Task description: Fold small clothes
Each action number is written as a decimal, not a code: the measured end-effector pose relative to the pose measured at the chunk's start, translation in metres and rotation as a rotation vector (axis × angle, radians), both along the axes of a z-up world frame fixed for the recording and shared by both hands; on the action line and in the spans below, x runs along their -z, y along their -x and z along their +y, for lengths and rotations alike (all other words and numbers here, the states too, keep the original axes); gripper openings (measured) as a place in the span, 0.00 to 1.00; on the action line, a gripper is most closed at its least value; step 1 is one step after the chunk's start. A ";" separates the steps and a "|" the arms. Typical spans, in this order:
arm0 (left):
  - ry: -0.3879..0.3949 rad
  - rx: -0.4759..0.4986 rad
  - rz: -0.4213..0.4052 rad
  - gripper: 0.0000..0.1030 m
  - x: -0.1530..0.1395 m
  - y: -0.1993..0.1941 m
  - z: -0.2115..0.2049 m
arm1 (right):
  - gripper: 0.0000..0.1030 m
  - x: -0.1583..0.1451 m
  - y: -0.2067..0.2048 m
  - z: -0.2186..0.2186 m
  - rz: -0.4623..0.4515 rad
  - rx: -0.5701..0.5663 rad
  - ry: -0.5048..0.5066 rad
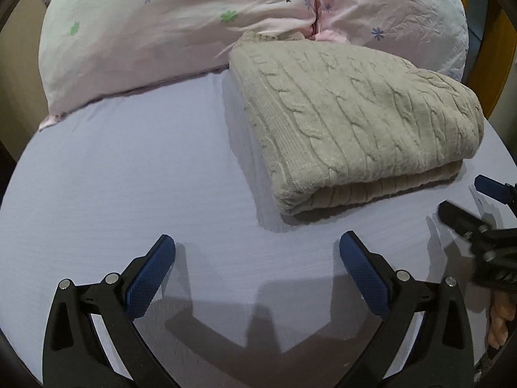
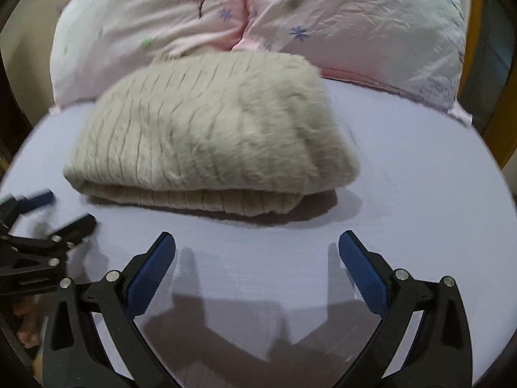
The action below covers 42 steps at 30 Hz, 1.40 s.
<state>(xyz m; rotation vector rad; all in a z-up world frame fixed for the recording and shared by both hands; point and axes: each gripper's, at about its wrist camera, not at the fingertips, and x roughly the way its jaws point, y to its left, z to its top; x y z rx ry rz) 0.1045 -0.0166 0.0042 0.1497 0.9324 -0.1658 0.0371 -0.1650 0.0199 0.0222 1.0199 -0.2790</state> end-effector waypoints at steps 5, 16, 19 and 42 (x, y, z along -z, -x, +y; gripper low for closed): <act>0.021 -0.011 0.012 0.99 0.001 -0.002 0.002 | 0.98 0.009 -0.002 -0.003 0.029 0.034 -0.019; 0.021 -0.011 0.012 0.99 0.001 -0.001 0.002 | 0.98 0.008 -0.001 -0.002 0.029 0.039 -0.015; 0.021 -0.011 0.012 0.99 0.001 -0.001 0.002 | 0.98 0.008 -0.001 -0.003 0.029 0.039 -0.015; 0.022 -0.011 0.012 0.99 0.001 -0.001 0.003 | 0.98 0.008 -0.001 -0.003 0.029 0.040 -0.015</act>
